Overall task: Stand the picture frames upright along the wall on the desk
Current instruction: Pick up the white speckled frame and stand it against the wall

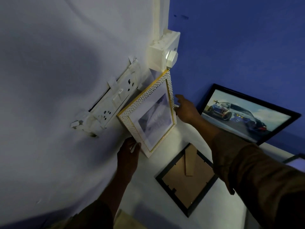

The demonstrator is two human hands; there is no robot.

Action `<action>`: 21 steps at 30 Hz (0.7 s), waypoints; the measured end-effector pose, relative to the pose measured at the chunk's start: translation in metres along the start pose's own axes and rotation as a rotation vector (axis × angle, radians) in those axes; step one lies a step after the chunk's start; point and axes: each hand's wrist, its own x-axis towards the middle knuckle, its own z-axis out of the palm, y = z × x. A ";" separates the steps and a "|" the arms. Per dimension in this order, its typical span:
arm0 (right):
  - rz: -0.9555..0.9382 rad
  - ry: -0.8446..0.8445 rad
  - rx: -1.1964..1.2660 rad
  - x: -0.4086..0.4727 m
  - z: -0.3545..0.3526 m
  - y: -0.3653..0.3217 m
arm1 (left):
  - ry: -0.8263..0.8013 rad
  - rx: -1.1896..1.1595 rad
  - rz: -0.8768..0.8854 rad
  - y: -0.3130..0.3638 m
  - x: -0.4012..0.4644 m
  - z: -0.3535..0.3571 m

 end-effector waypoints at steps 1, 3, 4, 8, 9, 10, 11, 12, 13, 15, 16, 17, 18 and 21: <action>-0.034 -0.023 -0.012 0.006 -0.001 -0.003 | -0.007 0.044 0.026 -0.001 0.002 -0.002; -0.088 -0.059 -0.046 0.013 -0.002 -0.008 | -0.012 0.097 0.059 0.000 0.005 -0.004; -0.091 -0.065 -0.055 0.015 -0.002 -0.010 | -0.003 0.127 0.077 0.001 0.006 -0.005; -0.102 -0.046 -0.029 0.009 -0.004 -0.004 | 0.029 0.186 0.165 0.002 -0.002 -0.009; -0.114 -0.039 -0.015 0.005 -0.006 0.000 | 0.029 0.175 0.173 0.002 -0.006 -0.009; -0.125 -0.026 -0.006 -0.001 -0.009 0.003 | 0.028 0.159 0.174 0.001 -0.010 -0.008; -0.134 -0.010 -0.003 -0.007 -0.013 0.006 | 0.025 0.143 0.173 0.000 -0.014 -0.008; -0.142 0.012 -0.008 -0.014 -0.017 0.009 | 0.023 0.138 0.180 0.000 -0.019 -0.007; -0.146 0.042 -0.014 -0.022 -0.022 0.013 | 0.020 0.135 0.196 0.003 -0.023 -0.006; -0.147 0.104 -0.021 -0.039 -0.036 0.020 | 0.022 0.107 0.229 0.010 -0.029 -0.002; -0.143 0.131 -0.010 -0.049 -0.044 0.023 | 0.027 0.092 0.248 0.016 -0.034 0.000; -0.135 0.154 0.015 -0.062 -0.054 0.030 | 0.036 0.079 0.278 0.025 -0.041 0.002; -0.136 0.171 0.042 -0.074 -0.063 0.036 | 0.049 0.061 0.307 0.033 -0.047 0.004; -0.151 0.231 0.063 -0.111 -0.090 0.053 | 0.044 -0.047 0.370 0.057 -0.061 0.010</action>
